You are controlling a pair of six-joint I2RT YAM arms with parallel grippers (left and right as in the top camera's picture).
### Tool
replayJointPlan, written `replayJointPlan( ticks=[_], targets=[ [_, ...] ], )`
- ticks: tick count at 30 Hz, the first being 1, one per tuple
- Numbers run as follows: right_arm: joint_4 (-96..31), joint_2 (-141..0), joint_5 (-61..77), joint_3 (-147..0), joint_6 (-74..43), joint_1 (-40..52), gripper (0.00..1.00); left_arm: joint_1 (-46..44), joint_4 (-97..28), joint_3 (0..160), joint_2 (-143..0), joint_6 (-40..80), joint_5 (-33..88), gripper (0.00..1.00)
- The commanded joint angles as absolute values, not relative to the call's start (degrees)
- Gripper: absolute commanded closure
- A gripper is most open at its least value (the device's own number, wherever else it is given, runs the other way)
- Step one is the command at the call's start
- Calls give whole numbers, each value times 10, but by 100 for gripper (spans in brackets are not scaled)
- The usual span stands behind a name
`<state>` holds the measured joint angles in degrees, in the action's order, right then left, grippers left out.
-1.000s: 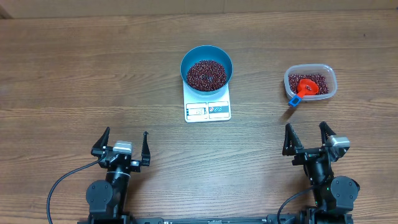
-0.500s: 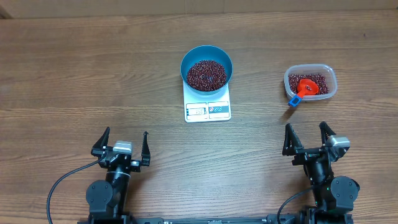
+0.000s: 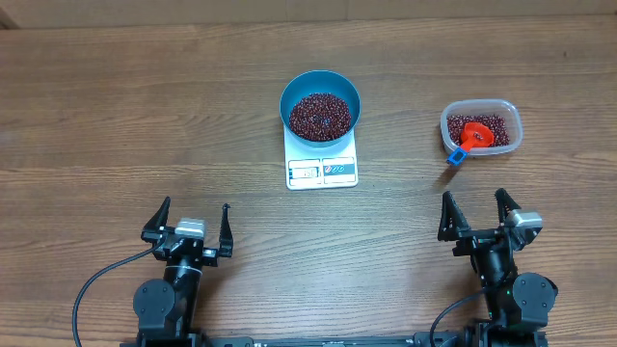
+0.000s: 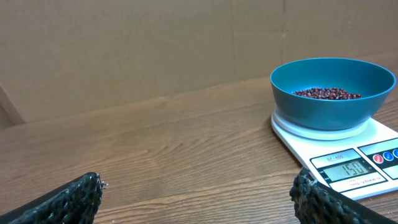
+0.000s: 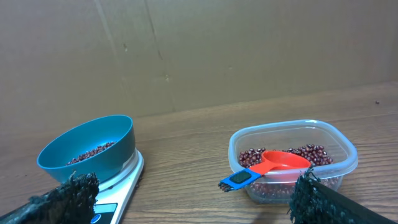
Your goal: Scoop item into bowl and weigh 150g on scale
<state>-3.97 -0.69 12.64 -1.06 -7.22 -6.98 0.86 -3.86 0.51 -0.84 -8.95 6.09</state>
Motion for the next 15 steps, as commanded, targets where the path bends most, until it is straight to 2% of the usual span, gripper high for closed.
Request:
replayJointPlan(
  ticks=[1,15],
  targets=[
    [-37,-2,121,-4,-71,-66,0,12,-39,3,-2,-82,71,1],
    [-37,-2,121,-4,-71,-66,0,12,-39,3,-2,-82,71,0]
  ],
)
